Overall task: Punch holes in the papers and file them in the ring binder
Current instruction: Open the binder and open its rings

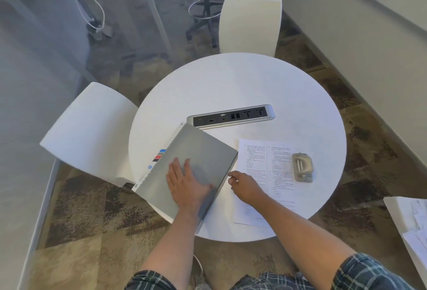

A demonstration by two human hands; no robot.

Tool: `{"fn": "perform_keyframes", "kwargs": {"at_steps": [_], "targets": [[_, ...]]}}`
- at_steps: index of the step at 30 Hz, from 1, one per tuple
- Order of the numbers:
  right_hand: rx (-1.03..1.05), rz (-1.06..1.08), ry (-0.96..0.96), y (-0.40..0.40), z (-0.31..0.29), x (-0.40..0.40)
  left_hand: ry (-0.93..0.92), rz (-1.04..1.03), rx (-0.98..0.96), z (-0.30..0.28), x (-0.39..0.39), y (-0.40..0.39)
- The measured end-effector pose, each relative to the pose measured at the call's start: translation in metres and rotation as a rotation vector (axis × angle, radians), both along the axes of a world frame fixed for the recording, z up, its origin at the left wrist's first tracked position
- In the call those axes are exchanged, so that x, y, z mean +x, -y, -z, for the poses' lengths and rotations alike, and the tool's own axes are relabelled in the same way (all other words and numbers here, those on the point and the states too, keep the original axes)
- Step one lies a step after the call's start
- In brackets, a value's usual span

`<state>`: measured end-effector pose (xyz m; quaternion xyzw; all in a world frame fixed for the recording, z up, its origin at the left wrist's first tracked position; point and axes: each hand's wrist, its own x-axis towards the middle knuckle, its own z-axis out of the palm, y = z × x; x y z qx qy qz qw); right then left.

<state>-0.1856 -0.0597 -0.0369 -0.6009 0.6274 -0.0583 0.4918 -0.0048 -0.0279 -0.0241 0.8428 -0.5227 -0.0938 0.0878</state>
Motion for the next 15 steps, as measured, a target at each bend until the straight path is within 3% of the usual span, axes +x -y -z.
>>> {"fn": "perform_keyframes", "kwargs": {"at_steps": [8,15], "targets": [[0.229,0.113,0.112,0.0,-0.006,0.027,-0.157,-0.3,0.082,-0.019,0.064,0.022],[0.316,0.381,0.18,-0.001,-0.009,0.041,-0.186,-0.21,0.308,-0.021,0.068,0.019]]}}
